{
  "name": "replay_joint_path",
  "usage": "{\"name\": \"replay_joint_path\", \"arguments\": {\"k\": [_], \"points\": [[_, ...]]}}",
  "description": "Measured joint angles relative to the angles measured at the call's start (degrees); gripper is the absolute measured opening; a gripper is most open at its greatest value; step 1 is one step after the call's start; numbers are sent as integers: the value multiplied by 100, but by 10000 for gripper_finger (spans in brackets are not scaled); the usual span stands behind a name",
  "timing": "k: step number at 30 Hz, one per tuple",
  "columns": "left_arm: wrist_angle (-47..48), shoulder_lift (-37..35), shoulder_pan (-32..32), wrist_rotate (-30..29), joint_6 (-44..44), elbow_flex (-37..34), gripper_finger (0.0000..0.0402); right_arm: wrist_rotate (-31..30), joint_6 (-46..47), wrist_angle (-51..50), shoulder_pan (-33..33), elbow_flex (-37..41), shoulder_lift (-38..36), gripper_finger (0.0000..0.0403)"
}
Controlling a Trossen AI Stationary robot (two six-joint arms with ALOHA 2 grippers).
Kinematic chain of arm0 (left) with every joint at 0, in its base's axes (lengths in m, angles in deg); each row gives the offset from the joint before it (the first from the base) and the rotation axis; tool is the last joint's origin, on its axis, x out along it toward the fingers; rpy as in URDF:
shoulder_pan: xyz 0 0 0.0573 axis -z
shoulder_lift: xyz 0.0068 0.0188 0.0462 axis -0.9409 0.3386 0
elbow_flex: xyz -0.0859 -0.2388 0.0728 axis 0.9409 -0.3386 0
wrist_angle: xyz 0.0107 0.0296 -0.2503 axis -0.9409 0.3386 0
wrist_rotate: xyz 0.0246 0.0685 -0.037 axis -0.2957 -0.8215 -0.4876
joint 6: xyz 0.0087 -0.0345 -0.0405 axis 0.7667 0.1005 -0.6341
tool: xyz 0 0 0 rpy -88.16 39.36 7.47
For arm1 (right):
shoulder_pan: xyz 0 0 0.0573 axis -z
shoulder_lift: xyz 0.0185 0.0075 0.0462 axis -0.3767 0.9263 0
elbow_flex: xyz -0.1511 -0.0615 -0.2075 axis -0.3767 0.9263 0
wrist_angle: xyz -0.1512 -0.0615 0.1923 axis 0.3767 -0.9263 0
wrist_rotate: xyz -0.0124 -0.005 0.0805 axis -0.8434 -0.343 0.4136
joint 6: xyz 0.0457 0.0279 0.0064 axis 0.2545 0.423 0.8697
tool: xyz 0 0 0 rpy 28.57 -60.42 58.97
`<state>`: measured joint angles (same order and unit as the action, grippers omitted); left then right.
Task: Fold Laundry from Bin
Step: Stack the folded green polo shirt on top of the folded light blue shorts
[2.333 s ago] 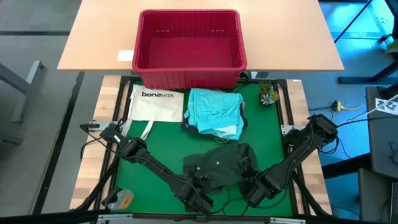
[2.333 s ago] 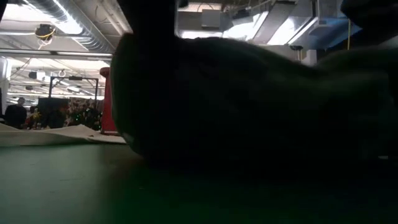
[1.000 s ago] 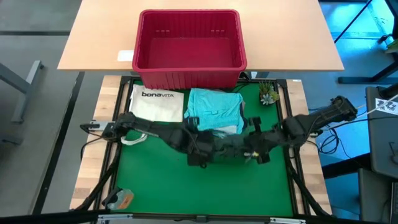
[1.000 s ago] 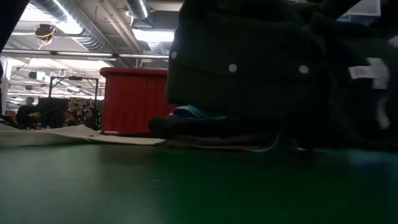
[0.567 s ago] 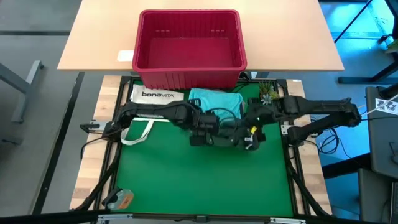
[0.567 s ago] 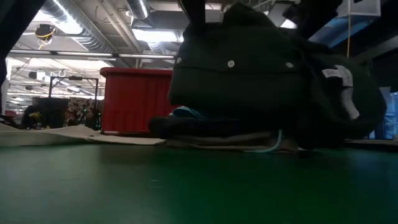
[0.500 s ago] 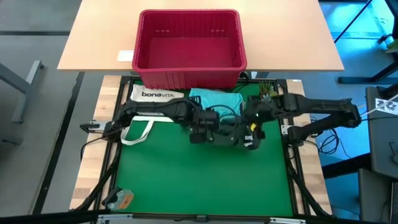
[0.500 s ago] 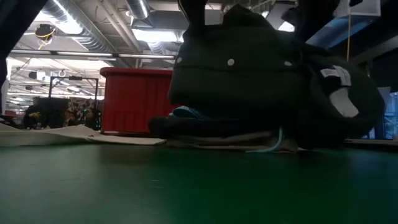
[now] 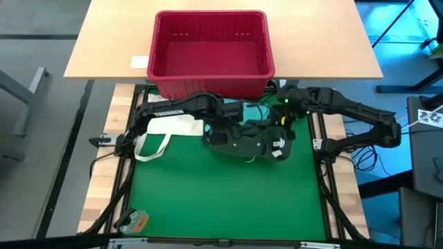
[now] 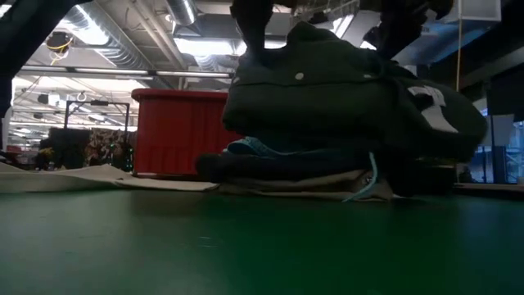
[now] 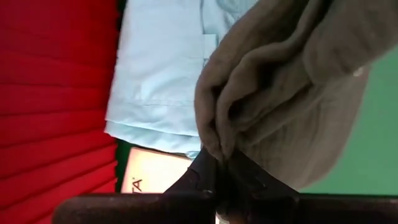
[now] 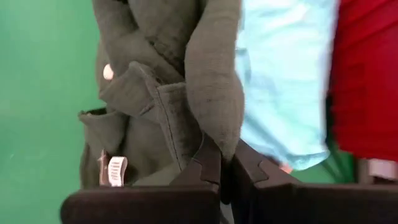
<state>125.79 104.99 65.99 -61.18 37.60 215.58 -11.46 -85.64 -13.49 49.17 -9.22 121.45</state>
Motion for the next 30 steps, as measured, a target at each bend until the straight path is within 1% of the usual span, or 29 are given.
{"name": "replay_joint_path", "arguments": {"k": [6,9,13,19,23,26,30], "points": [[1,0,-384,-203,78,0,2,25,-249,335,503,-462,0,4],[-3,0,-596,-207,88,0,2,43,-347,584,732,-495,42,4],[-86,11,-804,-145,89,0,2,278,-347,517,981,-491,373,4],[-151,15,-965,-44,86,-7,2,232,-343,272,978,-489,931,4],[-374,25,-1104,-17,83,-350,5,213,-337,271,978,-487,1147,4],[-603,31,-1191,-31,84,-743,6,-168,-337,352,978,-485,1198,4],[-917,33,-1298,-92,141,-1203,8,-1207,-351,374,978,-485,1202,5]]}}
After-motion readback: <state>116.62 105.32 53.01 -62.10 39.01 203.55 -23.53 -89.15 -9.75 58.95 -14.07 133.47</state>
